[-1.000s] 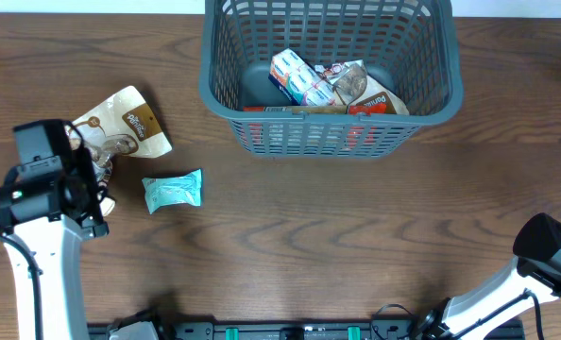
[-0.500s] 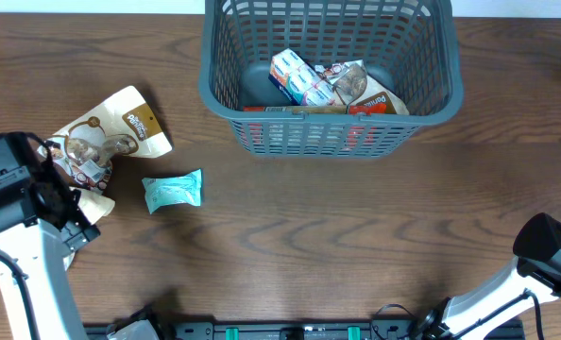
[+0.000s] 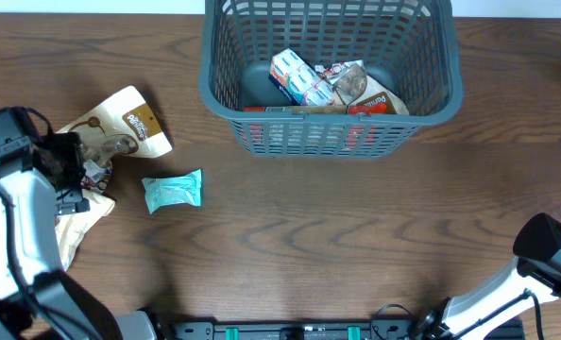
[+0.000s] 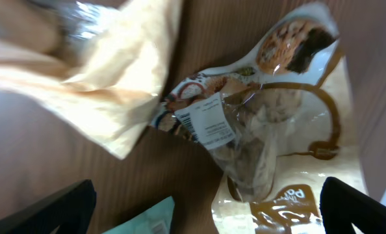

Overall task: Pack container
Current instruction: 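Close left gripper on the mushroom pouch's top edge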

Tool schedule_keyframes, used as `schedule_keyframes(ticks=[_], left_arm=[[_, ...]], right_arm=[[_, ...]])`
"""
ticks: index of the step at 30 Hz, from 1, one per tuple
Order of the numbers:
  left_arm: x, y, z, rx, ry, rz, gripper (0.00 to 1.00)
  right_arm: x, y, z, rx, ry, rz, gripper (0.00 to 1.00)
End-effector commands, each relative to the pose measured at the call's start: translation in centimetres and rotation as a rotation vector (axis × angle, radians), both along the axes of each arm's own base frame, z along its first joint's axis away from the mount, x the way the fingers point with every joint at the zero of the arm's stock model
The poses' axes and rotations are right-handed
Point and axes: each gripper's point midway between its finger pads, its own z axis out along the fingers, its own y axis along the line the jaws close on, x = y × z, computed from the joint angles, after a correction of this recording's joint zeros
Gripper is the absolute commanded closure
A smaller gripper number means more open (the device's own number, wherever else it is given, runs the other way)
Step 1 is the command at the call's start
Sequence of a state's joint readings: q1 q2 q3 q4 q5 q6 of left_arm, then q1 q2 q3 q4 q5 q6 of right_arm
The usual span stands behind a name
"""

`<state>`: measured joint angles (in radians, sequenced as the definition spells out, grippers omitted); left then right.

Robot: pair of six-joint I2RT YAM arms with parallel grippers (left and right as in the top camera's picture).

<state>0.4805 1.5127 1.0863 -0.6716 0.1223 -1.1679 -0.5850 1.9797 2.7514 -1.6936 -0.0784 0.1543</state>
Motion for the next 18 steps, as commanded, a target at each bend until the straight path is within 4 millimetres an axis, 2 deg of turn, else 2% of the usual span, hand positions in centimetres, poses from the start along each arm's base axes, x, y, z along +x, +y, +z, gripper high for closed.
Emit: schedule_keyframes(ticks=[1,4,10,18], left_arm=[[1.5,-0.8,-0.4,-0.031,-0.023,-0.056,0.01],[3.0,-1.4,-0.3,-0.023,-0.059,-0.069,0.01],[7.2,-4.4,1.4,0.046,-0.184,-0.182,0.01],[7.7,-5.4,1.5,0.059,-0.181,-0.048,0.01]], right_arm=[[0.1,0.0,-0.3,0.020,0.000,-0.012,0.01],[0.1,0.0,-0.3,0.020,0.000,-0.012,0.01],[0.0,0.0,-0.3,0.020,0.001,-0.012,0.01],[0.0,0.0,-0.3,0.020,0.001,-0.012,0.01]])
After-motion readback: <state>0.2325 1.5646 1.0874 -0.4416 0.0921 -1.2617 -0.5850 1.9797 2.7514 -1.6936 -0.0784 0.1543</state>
